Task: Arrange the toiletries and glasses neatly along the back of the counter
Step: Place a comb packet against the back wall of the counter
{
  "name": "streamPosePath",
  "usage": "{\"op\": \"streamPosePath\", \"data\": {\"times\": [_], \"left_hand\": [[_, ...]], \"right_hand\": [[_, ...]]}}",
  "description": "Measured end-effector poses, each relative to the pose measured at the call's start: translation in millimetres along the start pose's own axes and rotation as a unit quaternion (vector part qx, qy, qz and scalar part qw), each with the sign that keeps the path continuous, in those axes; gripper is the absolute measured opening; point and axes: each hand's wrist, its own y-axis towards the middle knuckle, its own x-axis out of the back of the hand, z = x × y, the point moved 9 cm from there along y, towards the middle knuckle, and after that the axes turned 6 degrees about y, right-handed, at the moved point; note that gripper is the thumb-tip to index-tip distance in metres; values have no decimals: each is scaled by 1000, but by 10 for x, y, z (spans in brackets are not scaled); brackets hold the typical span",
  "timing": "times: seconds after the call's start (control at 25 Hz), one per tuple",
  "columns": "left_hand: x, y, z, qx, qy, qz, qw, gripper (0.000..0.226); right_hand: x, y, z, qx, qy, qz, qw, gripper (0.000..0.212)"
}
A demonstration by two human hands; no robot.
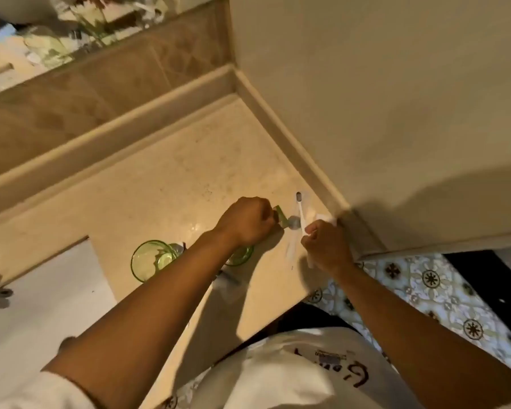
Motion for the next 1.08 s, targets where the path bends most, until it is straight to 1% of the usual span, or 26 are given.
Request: {"op": "streamPosePath", "data": {"times": [0.04, 0.08, 0.16, 0.24, 0.28, 0.4, 0.44, 0.52, 0.56, 0.6, 0.68, 0.72, 0.84, 0.92, 0.96, 1.04, 1.08], "left_hand": [[-39, 62, -50, -2, -2, 19, 1000, 28], [-61, 124, -97, 4, -9, 23, 1000, 28], [-91, 230, -228, 25, -42, 25, 998, 27], [-236, 267, -302, 69, -106, 33, 991, 23], [-316, 267, -309, 97, -145, 34, 984, 20], [-610, 176, -361, 174, -256, 64, 949, 22], [-705, 137, -384, 193, -281, 66, 938, 22], [-791, 30, -429, 223, -296, 40, 928, 23], [-800, -9, -436, 227, -283, 20, 932, 25], [-809, -19, -442, 218, -250, 0, 943, 29], [-875, -17, -438, 197, -146, -13, 969, 28], [-911, -18, -415, 198, -101, -19, 975, 26], [-1018, -28, -375, 192, -25, -34, 980, 26], [-1045, -29, -371, 185, 2, -49, 981, 24], [-1049, -34, -360, 184, 10, -54, 981, 24], [-1055, -39, -358, 178, 27, -57, 982, 24], [-1058, -39, -356, 177, 27, -54, 982, 25]], "right_hand": [[-30, 113, -23, 13, -10, 10, 1000, 16], [-28, 193, -40, 9, -18, 18, 1000, 18], [-15, 357, -116, -36, -30, 51, 998, 18], [-72, 427, -91, -7, -95, 86, 992, 21], [-105, 448, -44, 21, -132, 101, 986, 20], [-91, 448, 74, 69, -134, 108, 983, 24], [-64, 464, 84, 75, -140, 101, 982, 28], [-4, 467, 35, 56, -156, 93, 982, 35], [21, 466, -2, 40, -156, 92, 983, 35], [24, 470, -37, 29, -160, 93, 982, 34], [13, 449, -64, 12, -166, 102, 981, 32], [6, 437, -73, -1, -156, 105, 982, 31], [-15, 403, -58, -37, -115, 104, 987, 31], [-40, 399, -62, -54, -87, 101, 990, 21], [-28, 389, -65, -65, -77, 94, 990, 23], [-25, 362, -64, -75, -55, 79, 993, 37], [-34, 352, -59, -80, -41, 78, 993, 40]]}}
